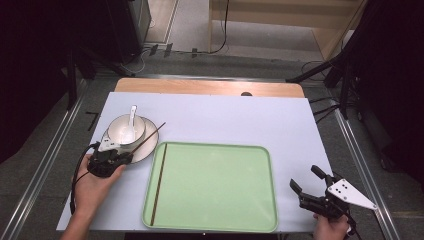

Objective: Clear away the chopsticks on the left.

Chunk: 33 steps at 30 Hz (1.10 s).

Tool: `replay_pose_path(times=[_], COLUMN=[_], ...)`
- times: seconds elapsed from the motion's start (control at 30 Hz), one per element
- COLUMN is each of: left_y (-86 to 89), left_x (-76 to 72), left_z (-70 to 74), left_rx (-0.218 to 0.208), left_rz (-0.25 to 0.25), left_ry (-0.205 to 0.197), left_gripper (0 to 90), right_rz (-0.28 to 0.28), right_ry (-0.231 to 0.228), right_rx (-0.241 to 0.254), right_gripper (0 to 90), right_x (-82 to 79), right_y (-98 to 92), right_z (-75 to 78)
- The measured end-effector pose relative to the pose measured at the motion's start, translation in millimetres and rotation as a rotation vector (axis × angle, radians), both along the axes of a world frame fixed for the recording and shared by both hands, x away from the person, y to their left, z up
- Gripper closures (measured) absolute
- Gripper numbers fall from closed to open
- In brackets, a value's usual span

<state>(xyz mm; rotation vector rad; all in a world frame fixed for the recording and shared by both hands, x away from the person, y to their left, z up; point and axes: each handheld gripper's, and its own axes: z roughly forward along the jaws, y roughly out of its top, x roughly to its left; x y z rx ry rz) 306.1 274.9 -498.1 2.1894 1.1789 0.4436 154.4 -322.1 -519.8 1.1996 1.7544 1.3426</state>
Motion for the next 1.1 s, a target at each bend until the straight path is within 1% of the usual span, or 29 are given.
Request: replay_pose_path(times=[0.03,0.13,0.23,0.3,0.43,0.67,0.87,0.93,0.97,1.1], left_y=[-1.1,-2.6,-2.1,-2.7,-5.9,-21.5,-34.9,-40.5,-42.5,-52.7], left_x=[0.0,-0.3,-1.7,-4.1,-9.5,-22.6,-32.5,-36.2,-37.8,-45.5], left_z=[0.1,0.7,3.1,6.4,11.5,18.0,21.0,20.1,19.5,18.7], left_rx=[0.002,0.009,-0.009,-0.022,-0.062,-0.078,-0.129,-0.135,-0.159,-0.205], left_rz=[-0.009,-0.009,-0.009,-0.008,-0.014,-0.053,-0.077,-0.087,-0.093,-0.096], left_ry=[0.001,0.001,0.001,-0.010,-0.013,-0.015,-0.002,0.003,0.006,-0.003], left_gripper=[83.6,84.8,85.0,85.0,85.1,85.0,85.1,85.1,85.1,85.0], right_rz=[0.000,0.002,0.001,0.000,-0.001,0.000,0.000,0.001,0.001,0.002], right_ry=[0.000,0.000,-0.003,-0.002,-0.001,-0.003,-0.001,0.000,0.000,-0.001], right_rx=[0.000,-0.001,0.000,0.000,0.001,0.001,0.002,0.002,0.001,0.001], right_gripper=[13.0,13.0,13.0,13.0,13.0,13.0,13.0,13.0,13.0,13.0], right_x=[0.0,0.0,-0.3,-0.3,0.0,-0.1,0.1,0.3,0.4,0.4], right_y=[0.1,0.3,0.2,-0.3,-0.3,-0.5,0.0,0.1,0.1,0.2], right_z=[0.0,0.0,0.2,0.1,0.0,0.2,0.1,0.0,-0.1,0.0])
